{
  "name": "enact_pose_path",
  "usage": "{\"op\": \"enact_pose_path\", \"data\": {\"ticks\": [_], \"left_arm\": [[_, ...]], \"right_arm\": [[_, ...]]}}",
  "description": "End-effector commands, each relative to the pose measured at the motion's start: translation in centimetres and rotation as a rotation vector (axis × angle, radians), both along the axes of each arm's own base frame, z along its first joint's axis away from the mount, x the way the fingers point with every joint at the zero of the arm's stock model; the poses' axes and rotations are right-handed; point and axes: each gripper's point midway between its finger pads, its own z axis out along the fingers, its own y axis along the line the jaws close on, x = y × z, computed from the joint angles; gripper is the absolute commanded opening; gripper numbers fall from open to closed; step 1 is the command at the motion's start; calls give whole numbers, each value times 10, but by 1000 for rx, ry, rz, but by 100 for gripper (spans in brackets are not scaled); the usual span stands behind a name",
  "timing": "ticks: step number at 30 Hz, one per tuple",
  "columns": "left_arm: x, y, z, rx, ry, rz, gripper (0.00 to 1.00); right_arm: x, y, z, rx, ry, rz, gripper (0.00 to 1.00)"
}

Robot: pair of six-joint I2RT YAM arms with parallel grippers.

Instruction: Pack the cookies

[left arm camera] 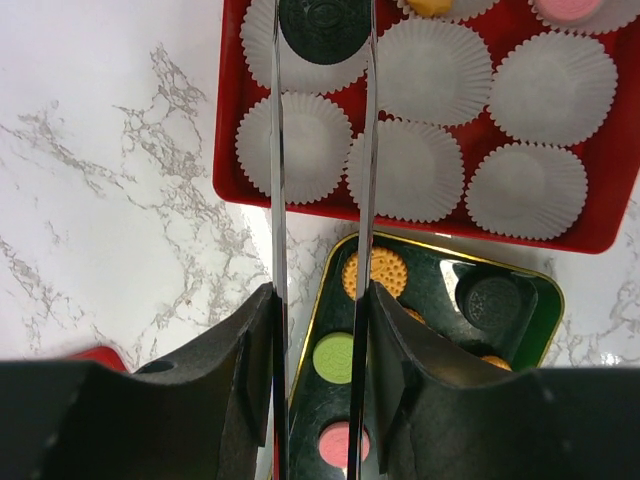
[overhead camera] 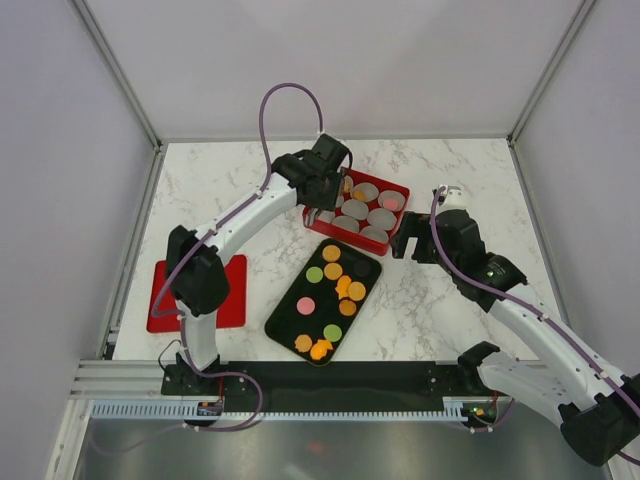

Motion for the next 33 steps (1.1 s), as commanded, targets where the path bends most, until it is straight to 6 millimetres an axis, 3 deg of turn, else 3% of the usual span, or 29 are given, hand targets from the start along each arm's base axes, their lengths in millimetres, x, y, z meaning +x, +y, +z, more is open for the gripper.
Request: {"op": "enact_pose_path", "data": {"ticks": [1,9,16,33], "left_arm": [[16,-4,10,12,-48,-28,43],[20,-6,-21,49,5,-29,43],[21,0,-27,74,7,-12,47],[17,3,-8,56,-25,-13,57]], "right_arm": [[3,0,17,14,-49,5,98],[2,-1,14,13,-42,1,98],[1,-1,14,11,-43,0,98],[1,1,15,18,-41,6,98]]}}
